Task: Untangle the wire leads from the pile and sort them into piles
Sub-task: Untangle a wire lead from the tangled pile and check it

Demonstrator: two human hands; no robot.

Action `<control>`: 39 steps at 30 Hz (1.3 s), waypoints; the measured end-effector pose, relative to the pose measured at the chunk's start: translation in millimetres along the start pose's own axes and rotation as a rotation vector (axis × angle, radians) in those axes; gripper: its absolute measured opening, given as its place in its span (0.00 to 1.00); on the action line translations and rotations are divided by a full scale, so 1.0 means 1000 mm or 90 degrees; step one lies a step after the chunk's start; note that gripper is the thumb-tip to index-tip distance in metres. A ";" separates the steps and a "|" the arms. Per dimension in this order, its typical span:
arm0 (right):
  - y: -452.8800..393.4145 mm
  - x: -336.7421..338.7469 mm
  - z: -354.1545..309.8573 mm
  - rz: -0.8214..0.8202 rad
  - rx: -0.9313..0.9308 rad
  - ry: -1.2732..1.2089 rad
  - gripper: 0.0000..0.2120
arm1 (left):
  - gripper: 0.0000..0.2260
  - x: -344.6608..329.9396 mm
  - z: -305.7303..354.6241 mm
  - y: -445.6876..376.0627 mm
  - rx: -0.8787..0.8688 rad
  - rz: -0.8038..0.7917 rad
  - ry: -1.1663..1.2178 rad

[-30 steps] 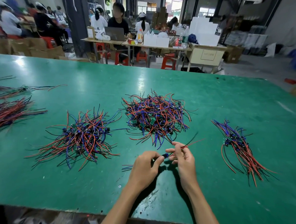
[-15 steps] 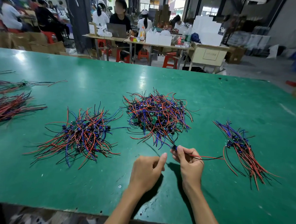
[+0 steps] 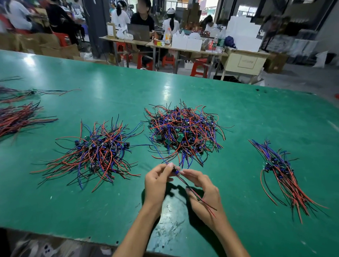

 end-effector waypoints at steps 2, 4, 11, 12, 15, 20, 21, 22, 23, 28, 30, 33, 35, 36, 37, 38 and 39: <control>-0.002 0.001 0.004 0.009 -0.019 0.045 0.29 | 0.08 0.006 -0.005 -0.004 0.054 0.021 0.103; -0.004 0.005 0.014 0.030 -0.079 0.048 0.23 | 0.08 0.007 -0.008 -0.005 0.086 0.018 0.151; -0.010 -0.009 0.029 -0.049 -0.154 -0.037 0.15 | 0.09 -0.015 -0.010 -0.007 0.097 -0.118 -0.042; -0.012 -0.011 0.027 -0.057 -0.154 -0.015 0.15 | 0.08 -0.018 -0.010 -0.006 0.091 -0.140 -0.062; -0.017 -0.014 0.033 -0.055 -0.190 -0.047 0.15 | 0.08 -0.027 -0.014 -0.001 0.062 -0.170 -0.141; -0.019 -0.018 0.041 -0.050 -0.273 -0.266 0.16 | 0.09 -0.037 -0.024 0.002 0.040 -0.206 -0.172; -0.020 -0.018 0.043 -0.039 -0.283 -0.250 0.16 | 0.09 -0.037 -0.025 0.003 0.041 -0.206 -0.181; -0.020 -0.018 0.045 -0.029 -0.289 -0.226 0.15 | 0.09 -0.037 -0.026 0.003 0.044 -0.201 -0.187; -0.020 -0.019 0.047 -0.021 -0.296 -0.199 0.15 | 0.09 -0.035 -0.027 0.003 0.045 -0.192 -0.199; -0.020 -0.020 0.059 -0.012 -0.346 -0.125 0.13 | 0.14 -0.030 -0.029 0.003 0.021 -0.166 -0.312; -0.021 -0.018 0.063 0.008 -0.385 -0.161 0.13 | 0.12 -0.031 -0.029 0.004 0.045 -0.167 -0.294; -0.023 -0.010 0.065 0.053 -0.435 -0.176 0.13 | 0.09 -0.031 -0.032 0.008 0.076 -0.176 -0.271; -0.027 0.000 0.067 0.074 -0.453 -0.144 0.14 | 0.10 -0.033 -0.035 0.010 0.093 -0.187 -0.257; -0.030 0.005 0.067 0.081 -0.459 -0.138 0.14 | 0.10 -0.034 -0.036 0.011 0.100 -0.191 -0.251; -0.033 0.010 0.067 0.087 -0.466 -0.142 0.14 | 0.10 -0.034 -0.036 0.011 0.103 -0.191 -0.251; -0.034 0.013 0.068 0.095 -0.475 -0.154 0.14 | 0.10 -0.034 -0.036 0.011 0.103 -0.192 -0.255; -0.035 0.016 0.071 0.108 -0.489 -0.173 0.14 | 0.10 -0.034 -0.036 0.011 0.105 -0.197 -0.262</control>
Point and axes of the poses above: each hand's wrist, its own y-axis away from the middle knuckle, its own x-axis out of the back of the hand, z = x × y, the point moved 10 cm from there along -y, towards the middle knuckle, and after that the axes turned 8 degrees about y, right-handed, at the moved point
